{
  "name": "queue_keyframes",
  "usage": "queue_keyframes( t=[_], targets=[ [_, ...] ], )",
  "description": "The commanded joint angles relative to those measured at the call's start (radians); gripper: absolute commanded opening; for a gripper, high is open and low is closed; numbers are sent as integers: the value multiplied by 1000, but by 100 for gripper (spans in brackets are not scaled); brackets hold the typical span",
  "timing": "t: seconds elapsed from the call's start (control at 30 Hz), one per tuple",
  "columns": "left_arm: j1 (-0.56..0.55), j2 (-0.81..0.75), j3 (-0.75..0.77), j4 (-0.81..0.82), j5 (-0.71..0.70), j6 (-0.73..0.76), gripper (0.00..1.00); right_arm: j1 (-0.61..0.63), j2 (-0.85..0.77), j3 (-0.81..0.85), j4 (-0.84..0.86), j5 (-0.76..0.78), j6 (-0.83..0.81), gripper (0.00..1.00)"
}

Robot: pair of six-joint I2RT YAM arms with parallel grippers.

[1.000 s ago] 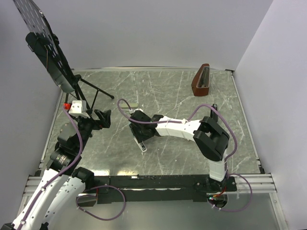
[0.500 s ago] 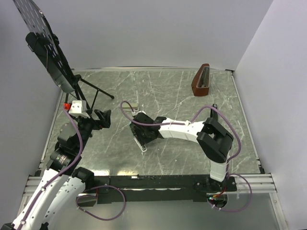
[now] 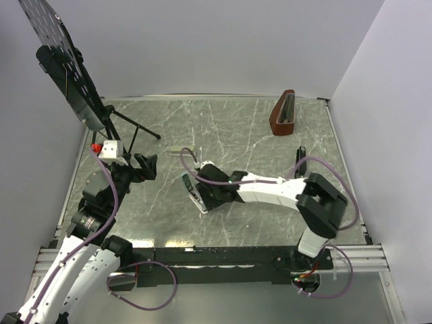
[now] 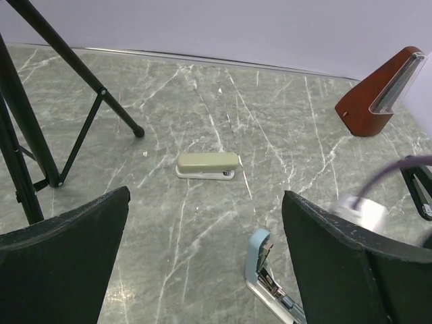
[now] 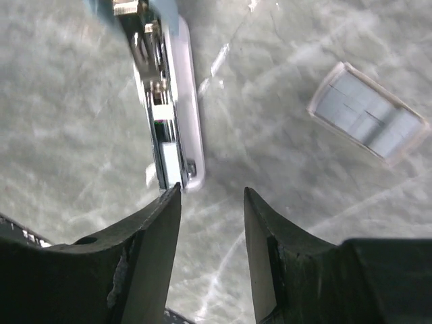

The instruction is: Load the staples into the stapler

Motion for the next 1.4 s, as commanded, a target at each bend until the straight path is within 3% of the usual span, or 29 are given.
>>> queue_keyframes(
  t=[0.0, 0.1, 0.13, 0.27, 0.4, 0.87, 1.1, 1.37],
  targets=[
    [8, 5, 2, 43, 30, 9, 99, 38, -235, -121, 193, 54, -32, 50],
    [13, 6, -1, 46, 45, 13, 99, 47, -378, -299, 484, 21, -122, 55],
    [16, 9, -1, 47, 57, 15, 99, 47, -393, -359, 528, 10, -144, 65],
    [22, 14, 0, 49, 88, 19, 99, 46, -351, -324, 475, -17, -146, 63],
    [27, 12, -3, 59, 131, 28, 99, 55, -299, -415, 703, -78, -158, 70],
    [33, 34, -23, 93, 252, 61, 99, 101, -112, -537, 1020, 42, -193, 72],
    [35, 48, -28, 98, 266, 79, 100, 106, -55, -577, 1122, 134, -216, 59],
    [35, 66, -41, 118, 312, 105, 100, 107, -35, -596, 1188, 132, -242, 47]
  ],
)
